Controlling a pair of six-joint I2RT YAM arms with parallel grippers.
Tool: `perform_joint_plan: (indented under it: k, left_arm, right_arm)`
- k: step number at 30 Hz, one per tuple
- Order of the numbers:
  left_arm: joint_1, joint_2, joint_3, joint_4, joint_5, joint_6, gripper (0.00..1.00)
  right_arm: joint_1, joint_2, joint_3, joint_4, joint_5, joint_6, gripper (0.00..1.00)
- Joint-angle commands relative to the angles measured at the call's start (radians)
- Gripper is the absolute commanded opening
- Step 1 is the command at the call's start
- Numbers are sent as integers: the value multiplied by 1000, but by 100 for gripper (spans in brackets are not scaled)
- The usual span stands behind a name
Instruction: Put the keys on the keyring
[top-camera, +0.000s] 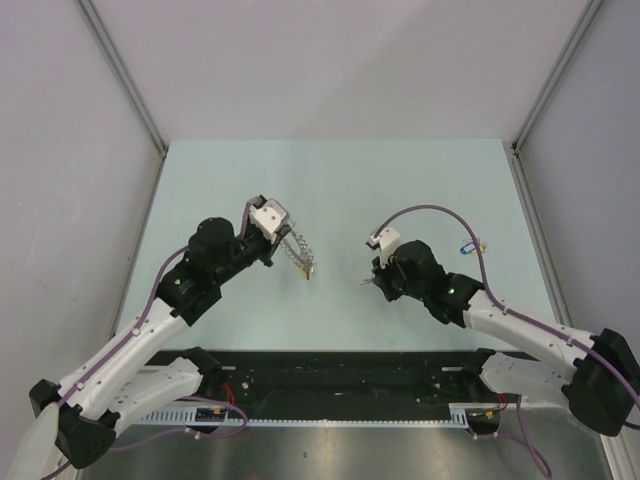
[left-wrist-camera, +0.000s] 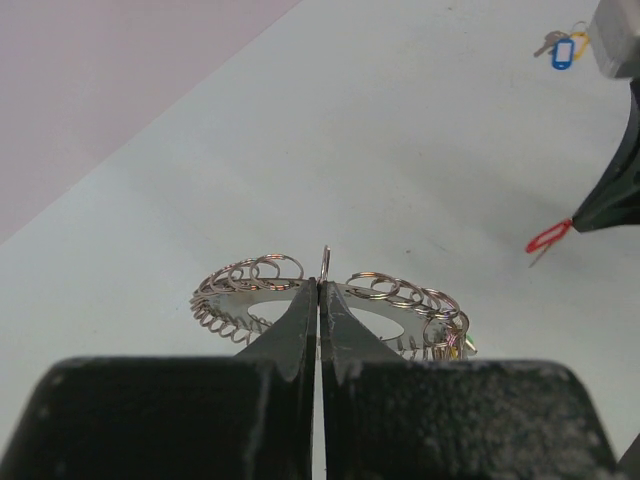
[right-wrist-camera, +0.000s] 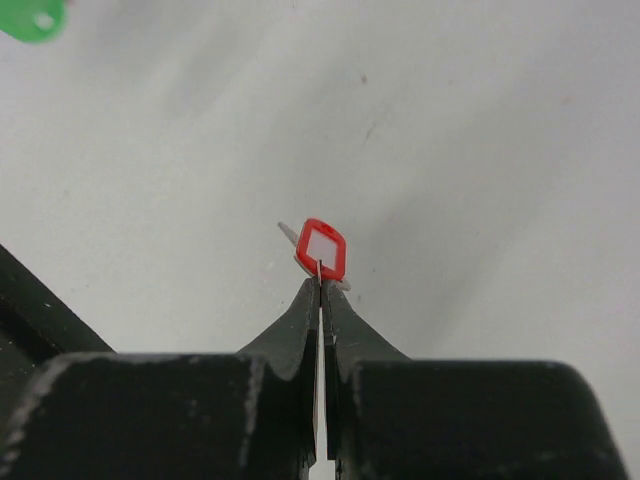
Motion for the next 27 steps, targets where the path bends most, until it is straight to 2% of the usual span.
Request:
perform_joint_plan:
  k: [1, 8, 14, 20, 27]
  left_arm:
    - [5, -42, 4, 91, 153, 65, 0]
    - [5, -29, 48, 51, 430, 180, 0]
    - [3, 62, 129, -44, 610, 258, 1]
    - [3, 121, 139, -22, 696, 284, 1]
    - [3, 110, 74, 81, 671, 183, 0]
  right_arm:
    - [-3, -100, 95, 5, -34, -187, 0]
    - [-14, -145, 204, -49, -235, -287, 0]
    - [-22, -158, 251, -64, -324, -377, 0]
    - [-34, -171, 296, -62, -370, -459, 0]
    - [-35, -188, 296, -6, -419, -523, 0]
